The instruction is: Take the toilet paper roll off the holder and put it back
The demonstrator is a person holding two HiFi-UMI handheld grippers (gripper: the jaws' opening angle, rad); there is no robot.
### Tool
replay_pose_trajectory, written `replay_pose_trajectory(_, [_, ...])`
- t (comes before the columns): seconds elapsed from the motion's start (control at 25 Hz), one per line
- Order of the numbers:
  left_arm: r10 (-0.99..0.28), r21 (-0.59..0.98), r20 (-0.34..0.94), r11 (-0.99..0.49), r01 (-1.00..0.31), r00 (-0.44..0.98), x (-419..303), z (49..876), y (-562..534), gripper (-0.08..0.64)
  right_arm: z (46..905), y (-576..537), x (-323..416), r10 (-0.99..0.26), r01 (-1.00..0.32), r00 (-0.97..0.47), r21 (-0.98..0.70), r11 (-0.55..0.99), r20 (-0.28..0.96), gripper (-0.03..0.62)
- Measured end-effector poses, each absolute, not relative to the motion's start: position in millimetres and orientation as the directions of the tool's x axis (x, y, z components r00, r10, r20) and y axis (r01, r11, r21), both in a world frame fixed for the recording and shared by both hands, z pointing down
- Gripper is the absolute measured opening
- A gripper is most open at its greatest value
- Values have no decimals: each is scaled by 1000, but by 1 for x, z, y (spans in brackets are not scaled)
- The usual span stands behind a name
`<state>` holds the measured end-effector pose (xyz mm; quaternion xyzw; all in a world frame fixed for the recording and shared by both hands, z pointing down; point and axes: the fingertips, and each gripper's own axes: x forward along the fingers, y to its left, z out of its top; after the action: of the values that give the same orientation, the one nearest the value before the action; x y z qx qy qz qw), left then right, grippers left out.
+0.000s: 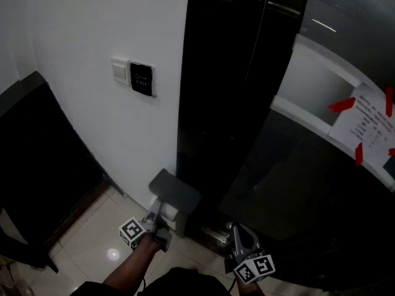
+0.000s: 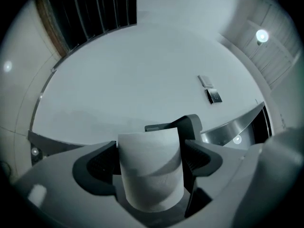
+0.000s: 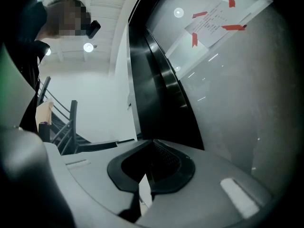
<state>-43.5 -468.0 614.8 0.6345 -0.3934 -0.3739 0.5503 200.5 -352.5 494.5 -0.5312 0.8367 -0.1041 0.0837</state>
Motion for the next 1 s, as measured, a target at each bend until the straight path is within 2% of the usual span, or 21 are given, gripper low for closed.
replay_pose_trajectory(0.16, [-912,996,-88,-79,38,402,-30,606,-476,431,497,-349,217,-919,-884,-393,-268,384,-19,14])
replay_pose_trajectory(0.28, [-912,996,-90,-81,40,400,-30,610,-480,431,499,-347,227,-928,-892,-373,-269,363,-14,14])
replay_pose_trajectory(0.44, [-912,990,-126,-89,111,391,-23,603,-477,425,501,-346,234,-932,-895,-363,-273,352,-9,14])
replay_pose_trajectory(1.0, [-865,985,-152,-92,146,479,24,599,-455,422,503,-340,244,-935,-895,-353,-285,344,-22,14])
